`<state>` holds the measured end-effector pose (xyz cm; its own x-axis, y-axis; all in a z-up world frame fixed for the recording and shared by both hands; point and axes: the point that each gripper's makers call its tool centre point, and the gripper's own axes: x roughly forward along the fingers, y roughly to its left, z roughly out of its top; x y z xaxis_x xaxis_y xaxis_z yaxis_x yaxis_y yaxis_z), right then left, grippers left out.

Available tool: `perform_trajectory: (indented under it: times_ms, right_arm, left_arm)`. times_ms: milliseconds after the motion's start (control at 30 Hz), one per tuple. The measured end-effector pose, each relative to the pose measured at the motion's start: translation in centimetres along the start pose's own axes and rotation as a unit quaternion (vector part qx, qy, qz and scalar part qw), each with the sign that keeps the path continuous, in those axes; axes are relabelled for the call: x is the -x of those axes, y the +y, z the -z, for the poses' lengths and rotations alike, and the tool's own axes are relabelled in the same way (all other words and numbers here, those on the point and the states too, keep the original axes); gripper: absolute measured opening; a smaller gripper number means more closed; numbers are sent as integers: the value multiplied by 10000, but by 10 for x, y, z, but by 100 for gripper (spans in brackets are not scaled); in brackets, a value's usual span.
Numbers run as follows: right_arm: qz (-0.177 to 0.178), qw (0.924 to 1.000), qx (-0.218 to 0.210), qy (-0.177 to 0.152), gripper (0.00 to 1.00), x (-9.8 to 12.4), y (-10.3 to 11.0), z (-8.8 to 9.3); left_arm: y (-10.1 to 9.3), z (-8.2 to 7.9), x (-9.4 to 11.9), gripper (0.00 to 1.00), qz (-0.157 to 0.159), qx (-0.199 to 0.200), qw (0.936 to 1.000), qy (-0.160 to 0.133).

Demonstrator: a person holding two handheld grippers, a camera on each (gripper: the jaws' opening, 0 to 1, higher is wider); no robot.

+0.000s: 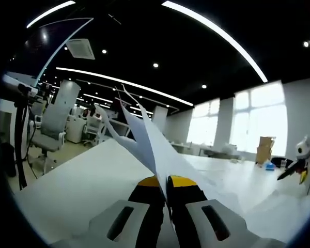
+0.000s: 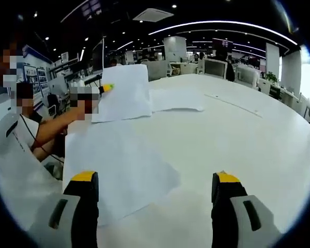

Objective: Organize the stack of printing papers by aligning and flattening the scattered papers on the table

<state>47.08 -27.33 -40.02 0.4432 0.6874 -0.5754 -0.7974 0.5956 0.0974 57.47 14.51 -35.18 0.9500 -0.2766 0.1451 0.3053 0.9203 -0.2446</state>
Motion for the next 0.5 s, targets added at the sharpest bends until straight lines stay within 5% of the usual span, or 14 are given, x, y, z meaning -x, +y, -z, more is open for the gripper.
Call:
perform_trajectory:
  times_ms: [500]
  right_arm:
    - [-138, 9998, 33, 106, 85, -17, 6, 6]
  left_arm:
    - [1, -1, 0, 7, -9, 12, 10000, -23]
